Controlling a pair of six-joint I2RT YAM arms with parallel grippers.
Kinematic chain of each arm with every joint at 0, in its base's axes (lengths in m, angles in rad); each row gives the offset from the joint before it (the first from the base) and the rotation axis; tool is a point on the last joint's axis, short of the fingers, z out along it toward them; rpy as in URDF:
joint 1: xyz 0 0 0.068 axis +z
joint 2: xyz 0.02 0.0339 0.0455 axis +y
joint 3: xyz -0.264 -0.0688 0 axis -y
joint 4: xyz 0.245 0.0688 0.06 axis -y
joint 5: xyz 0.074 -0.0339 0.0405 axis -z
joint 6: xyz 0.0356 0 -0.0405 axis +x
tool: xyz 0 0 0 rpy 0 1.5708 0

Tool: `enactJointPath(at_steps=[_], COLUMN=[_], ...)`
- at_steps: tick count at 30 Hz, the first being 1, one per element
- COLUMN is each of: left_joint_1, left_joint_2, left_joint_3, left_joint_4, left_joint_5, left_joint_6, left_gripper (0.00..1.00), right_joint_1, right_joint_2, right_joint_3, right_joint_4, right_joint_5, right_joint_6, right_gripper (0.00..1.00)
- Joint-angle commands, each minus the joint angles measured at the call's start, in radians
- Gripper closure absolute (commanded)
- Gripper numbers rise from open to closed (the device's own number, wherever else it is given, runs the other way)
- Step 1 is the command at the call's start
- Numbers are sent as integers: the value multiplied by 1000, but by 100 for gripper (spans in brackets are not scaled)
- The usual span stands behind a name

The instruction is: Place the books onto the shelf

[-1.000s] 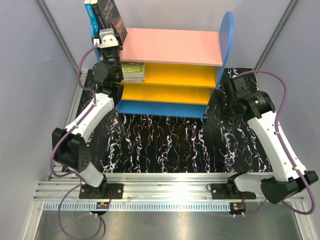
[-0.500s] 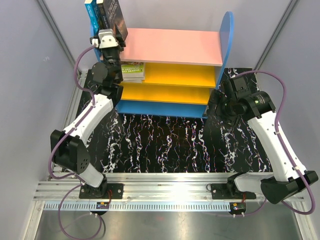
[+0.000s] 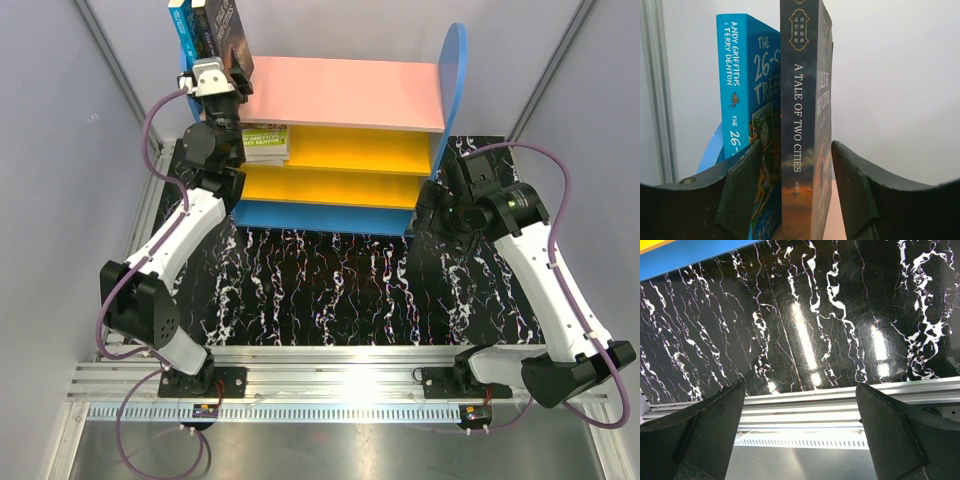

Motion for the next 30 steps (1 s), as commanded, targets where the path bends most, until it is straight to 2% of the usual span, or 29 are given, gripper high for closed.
enactJointPath(at_steps=[1, 21, 30], left_joint_1=[16, 14, 16], left_joint_2=[-49, -152, -335], left_joint_3=[9, -82, -208], left_joint_4=[38, -8, -224], left_joint_5=[-72, -117, -103], left_joint_6=[-11, -23, -123], left_gripper=[36, 29, 28], right_joint_1=[-7, -9, -10], right_joint_2=[-5, -7, -22], right_joint_3=[-2, -8, -17], right_joint_4=[29, 35, 65], right_joint_5=[-11, -23, -32], right_joint_6=[-11, -8, -1], right_gripper=[0, 0, 0])
